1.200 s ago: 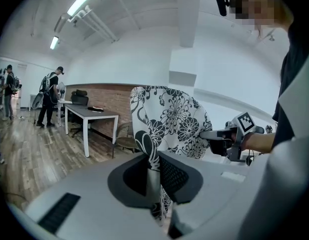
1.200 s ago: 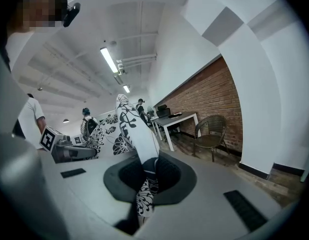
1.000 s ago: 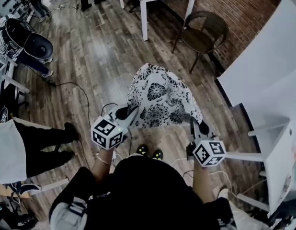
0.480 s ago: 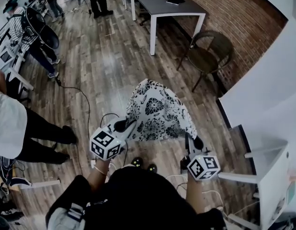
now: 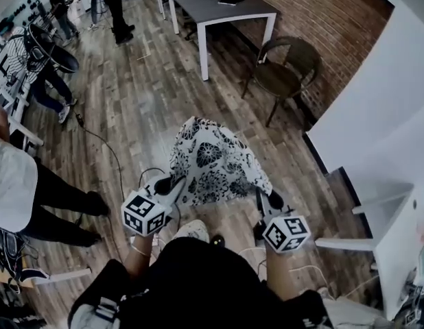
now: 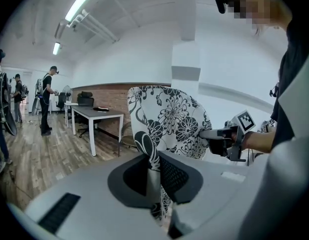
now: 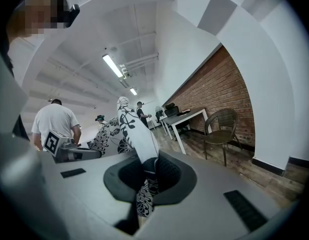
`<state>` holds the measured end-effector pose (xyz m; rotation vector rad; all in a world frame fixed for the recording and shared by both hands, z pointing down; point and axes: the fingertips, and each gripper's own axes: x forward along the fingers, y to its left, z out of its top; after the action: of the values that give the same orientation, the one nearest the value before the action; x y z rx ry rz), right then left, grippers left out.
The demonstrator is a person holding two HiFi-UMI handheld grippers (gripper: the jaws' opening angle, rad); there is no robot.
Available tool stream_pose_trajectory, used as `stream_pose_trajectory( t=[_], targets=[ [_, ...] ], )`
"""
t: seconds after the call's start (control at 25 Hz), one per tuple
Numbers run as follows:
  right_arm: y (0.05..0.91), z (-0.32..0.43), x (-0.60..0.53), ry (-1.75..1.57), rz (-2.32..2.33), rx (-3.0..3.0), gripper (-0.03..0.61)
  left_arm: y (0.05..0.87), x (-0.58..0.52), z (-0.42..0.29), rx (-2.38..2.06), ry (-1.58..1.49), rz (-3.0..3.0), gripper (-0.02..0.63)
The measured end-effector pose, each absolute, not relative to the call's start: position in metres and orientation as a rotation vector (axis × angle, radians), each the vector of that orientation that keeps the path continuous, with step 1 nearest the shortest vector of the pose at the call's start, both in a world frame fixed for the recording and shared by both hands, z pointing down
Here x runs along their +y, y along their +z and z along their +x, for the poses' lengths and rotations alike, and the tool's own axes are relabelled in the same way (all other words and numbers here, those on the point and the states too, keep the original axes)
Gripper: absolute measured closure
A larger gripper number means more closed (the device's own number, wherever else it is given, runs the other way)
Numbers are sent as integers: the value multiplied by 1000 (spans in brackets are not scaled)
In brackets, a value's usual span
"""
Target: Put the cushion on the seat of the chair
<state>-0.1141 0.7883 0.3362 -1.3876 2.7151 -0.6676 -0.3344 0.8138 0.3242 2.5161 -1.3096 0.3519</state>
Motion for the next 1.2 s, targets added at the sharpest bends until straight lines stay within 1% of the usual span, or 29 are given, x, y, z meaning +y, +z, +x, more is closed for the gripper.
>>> stream_pose_trajectory(
  t=[0.24, 0.44, 0.72, 1.04, 1.2],
  targets=[
    [337, -116, 799, -637, -1520, 2646, 568, 334, 800, -339, -1207, 309, 2561, 603],
    [352, -96, 784, -621, -1678, 2558, 568, 354, 763, -318, -1064, 307, 2627, 603],
    [344, -58, 714, -658, -1841, 2419, 568, 345, 661, -271, -853, 355, 2690, 603],
    [333, -78, 646, -683, -1951, 2320, 567, 330, 577, -278, -718, 383, 2752, 603],
    [331, -90, 614, -682, -2002, 2277, 566, 329, 538, -293, -684, 384, 2760, 603]
  ],
)
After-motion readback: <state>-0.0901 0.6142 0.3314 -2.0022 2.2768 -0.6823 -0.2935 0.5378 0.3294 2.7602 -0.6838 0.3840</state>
